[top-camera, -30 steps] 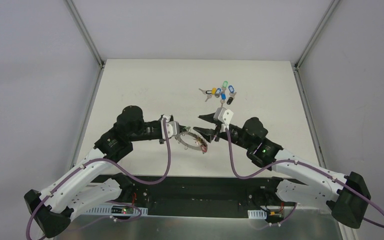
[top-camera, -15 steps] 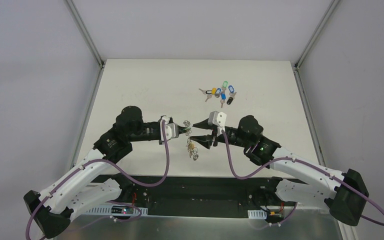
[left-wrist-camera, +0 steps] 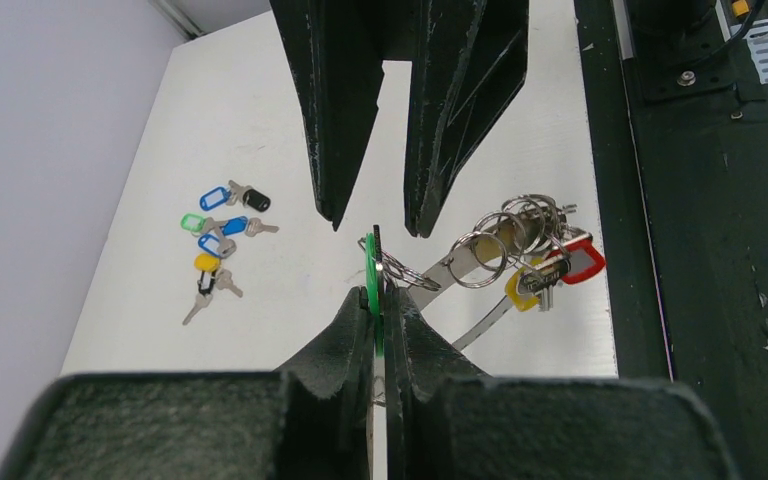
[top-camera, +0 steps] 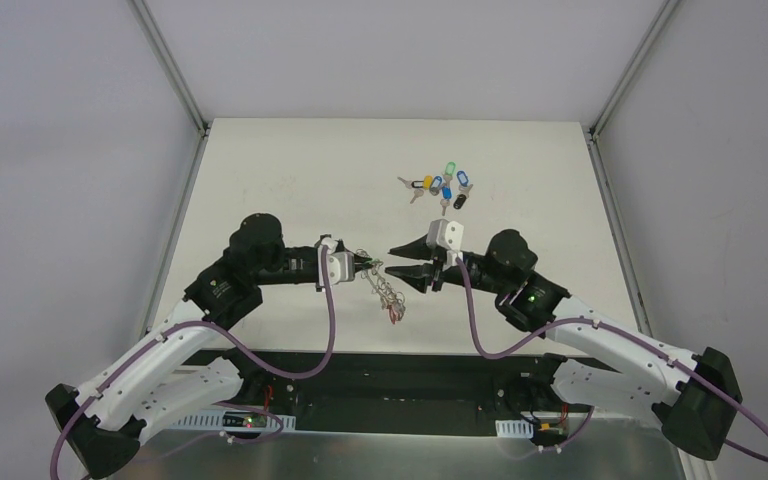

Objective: Remove the keys from the keyring

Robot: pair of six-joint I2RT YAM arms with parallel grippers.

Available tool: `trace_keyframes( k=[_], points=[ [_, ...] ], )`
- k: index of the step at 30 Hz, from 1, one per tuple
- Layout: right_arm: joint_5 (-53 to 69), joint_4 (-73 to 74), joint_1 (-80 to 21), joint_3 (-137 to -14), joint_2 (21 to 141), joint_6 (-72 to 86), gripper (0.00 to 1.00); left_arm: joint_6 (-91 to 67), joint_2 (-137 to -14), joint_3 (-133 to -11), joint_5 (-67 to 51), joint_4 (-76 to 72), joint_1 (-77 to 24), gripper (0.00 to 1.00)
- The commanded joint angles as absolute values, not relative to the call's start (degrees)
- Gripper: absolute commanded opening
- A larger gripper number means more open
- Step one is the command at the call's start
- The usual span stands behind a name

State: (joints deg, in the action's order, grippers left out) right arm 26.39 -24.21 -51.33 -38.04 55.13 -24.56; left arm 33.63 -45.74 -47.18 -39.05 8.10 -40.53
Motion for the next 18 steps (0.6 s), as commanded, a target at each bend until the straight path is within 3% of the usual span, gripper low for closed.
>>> trace_keyframes(
  k=[1,18],
  points=[
    [30.3,-27.2,-50.9,-39.8,54.5,-23.1,0.42,35.7,-44.3,-47.3,-42.7,5.7,-40.7,0.00],
    [39.3,-30.4,-50.8,-42.6,59.4,-18.6,0.42,37.3,-44.6,-47.1,-46.9,5.7,-40.7,0.00]
  ],
)
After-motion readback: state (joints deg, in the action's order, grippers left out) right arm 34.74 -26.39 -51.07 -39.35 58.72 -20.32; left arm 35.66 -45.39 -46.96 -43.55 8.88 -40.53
